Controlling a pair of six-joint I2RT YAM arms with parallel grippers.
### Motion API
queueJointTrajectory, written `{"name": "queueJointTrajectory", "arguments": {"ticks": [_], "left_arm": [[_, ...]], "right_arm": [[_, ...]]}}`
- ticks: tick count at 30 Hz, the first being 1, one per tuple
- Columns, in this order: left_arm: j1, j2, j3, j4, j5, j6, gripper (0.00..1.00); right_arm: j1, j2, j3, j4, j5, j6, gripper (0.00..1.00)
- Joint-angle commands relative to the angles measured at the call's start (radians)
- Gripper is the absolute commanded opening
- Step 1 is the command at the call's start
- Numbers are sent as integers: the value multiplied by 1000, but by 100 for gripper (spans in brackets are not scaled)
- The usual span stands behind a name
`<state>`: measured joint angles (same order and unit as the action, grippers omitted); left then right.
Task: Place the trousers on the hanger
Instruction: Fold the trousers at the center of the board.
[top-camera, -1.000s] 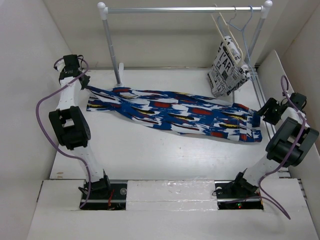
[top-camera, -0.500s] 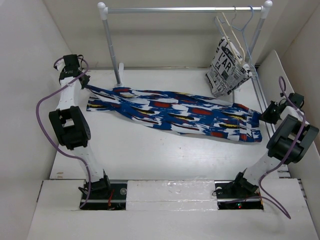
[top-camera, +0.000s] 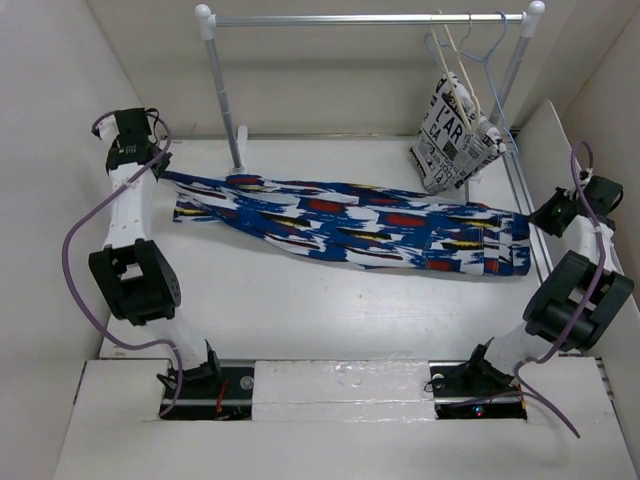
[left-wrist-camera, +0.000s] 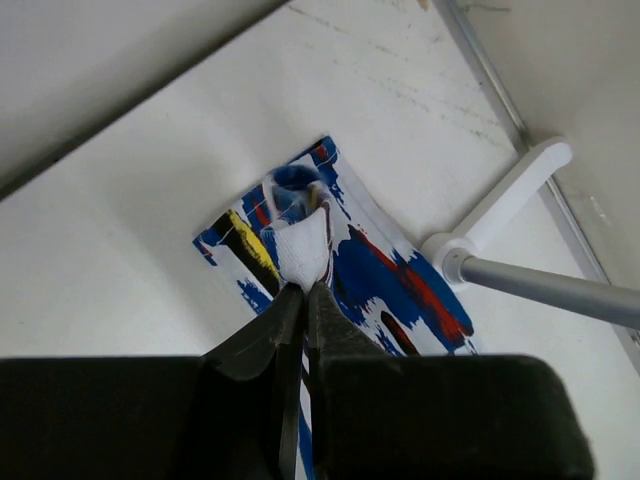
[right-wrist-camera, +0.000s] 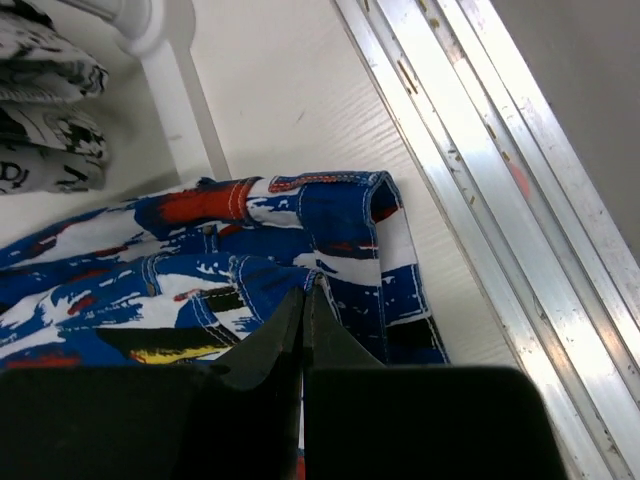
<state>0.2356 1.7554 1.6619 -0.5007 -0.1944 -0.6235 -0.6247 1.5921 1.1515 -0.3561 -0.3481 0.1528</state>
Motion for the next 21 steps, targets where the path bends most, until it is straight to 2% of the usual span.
{"name": "queueJointTrajectory", "arguments": {"ticks": [1,5,7,8,15,18,19,20,21], "left_arm": [[2,-83,45,-30,-76,47,0],[14,-25,116,-59,-40,71,0],[2,117,230,-120,-42,93,0],[2,118,231,-121,-43,93,0],[-7,543,632,-260,7,146,0],[-7,596,619,-243,41,153,0],[-7,605,624,-248,50,153,2],[-7,615,627,-259,61,156,18],[-7,609,618,-259,65,162,28]], "right_arm": [[-1,-73,-53,185,61,86,0],[8,-13,-64,301,40,163,0],[31,72,17,310,35,163,0],[31,95,17,310,41,159,0],[40,248,125,397,21,134,0],[49,285,163,378,17,117,0],[60,293,168,376,12,114,4],[71,287,166,375,12,111,24],[71,287,166,371,14,111,36]]}}
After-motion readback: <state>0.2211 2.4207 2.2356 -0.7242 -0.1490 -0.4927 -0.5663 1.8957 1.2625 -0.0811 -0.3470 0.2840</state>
